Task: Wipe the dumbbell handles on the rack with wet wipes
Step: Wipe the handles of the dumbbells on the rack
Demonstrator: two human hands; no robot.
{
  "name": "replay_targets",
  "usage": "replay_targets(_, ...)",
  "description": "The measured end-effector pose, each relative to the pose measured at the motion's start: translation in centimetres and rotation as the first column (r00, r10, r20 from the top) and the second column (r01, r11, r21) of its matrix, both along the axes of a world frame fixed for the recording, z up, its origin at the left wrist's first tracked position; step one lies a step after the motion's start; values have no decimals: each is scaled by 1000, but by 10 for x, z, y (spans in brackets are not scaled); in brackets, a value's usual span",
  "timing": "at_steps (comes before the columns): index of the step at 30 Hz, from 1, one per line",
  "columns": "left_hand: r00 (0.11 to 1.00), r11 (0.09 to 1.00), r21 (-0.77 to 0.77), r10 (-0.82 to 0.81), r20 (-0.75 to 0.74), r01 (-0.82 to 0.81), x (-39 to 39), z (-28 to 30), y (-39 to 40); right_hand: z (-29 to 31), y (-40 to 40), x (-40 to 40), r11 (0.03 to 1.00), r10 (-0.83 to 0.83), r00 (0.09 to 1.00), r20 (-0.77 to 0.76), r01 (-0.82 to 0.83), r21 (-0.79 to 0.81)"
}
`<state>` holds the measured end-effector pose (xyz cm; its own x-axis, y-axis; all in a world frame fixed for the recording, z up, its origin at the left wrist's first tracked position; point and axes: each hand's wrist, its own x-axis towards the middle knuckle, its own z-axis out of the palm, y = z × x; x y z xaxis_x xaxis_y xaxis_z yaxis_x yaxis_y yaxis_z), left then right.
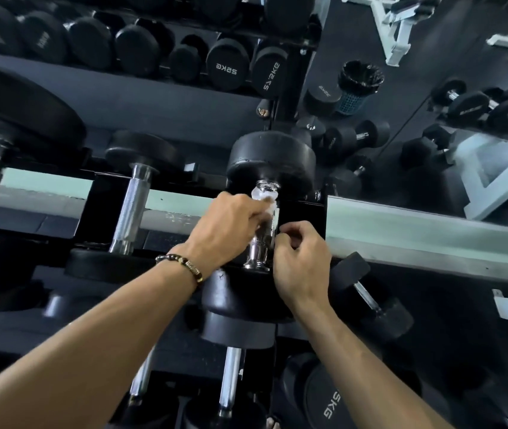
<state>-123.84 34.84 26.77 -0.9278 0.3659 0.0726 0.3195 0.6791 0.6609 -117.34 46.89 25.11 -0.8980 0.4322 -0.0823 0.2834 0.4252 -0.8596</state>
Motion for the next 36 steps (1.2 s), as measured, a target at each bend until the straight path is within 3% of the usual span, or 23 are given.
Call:
replay_targets(6, 986, 984, -113, -129, 110, 141, 12, 8, -20, -2, 1, 2, 999, 24, 999, -31, -25, -22)
replay_targets(11, 998, 997, 45, 61, -5, -61, -3, 2, -5, -4, 1, 5, 1000, -15, 999, -42, 14, -22)
replay_targets(14, 972, 960, 169, 208, 104, -224, -29, -8, 2, -6, -1, 5, 999, -36, 996, -86, 36, -2)
replay_targets(16, 969, 969, 147, 171, 178, -199, -32, -13, -3, -6, -1, 4, 999, -46, 996, -82, 48, 22)
replay_targets(19, 982, 999, 50, -10, 187, 1, -20, -8, -19, -2, -1, 5, 996, -78, 995, -58, 80, 34)
replay_targets(21, 980, 995, 85, -67, 186, 52, -20, -4, -22, 1, -2, 7, 993, -101, 993, -65, 104, 52)
replay_targets(26, 952, 930, 315, 96, 292, -190, -36, -11, -7, -2, -13, 32, 993, -111, 993, 44, 109, 40)
replay_targets(31, 930, 978, 204, -112, 351, 41, -10, -12, -24, -3, -27, 52, 983, -178, 980, 84, 181, -24)
replay_targets(36, 953, 931, 344, 13, 303, -122, -32, -17, -13, -2, -24, 49, 982, -173, 978, 114, 180, -53)
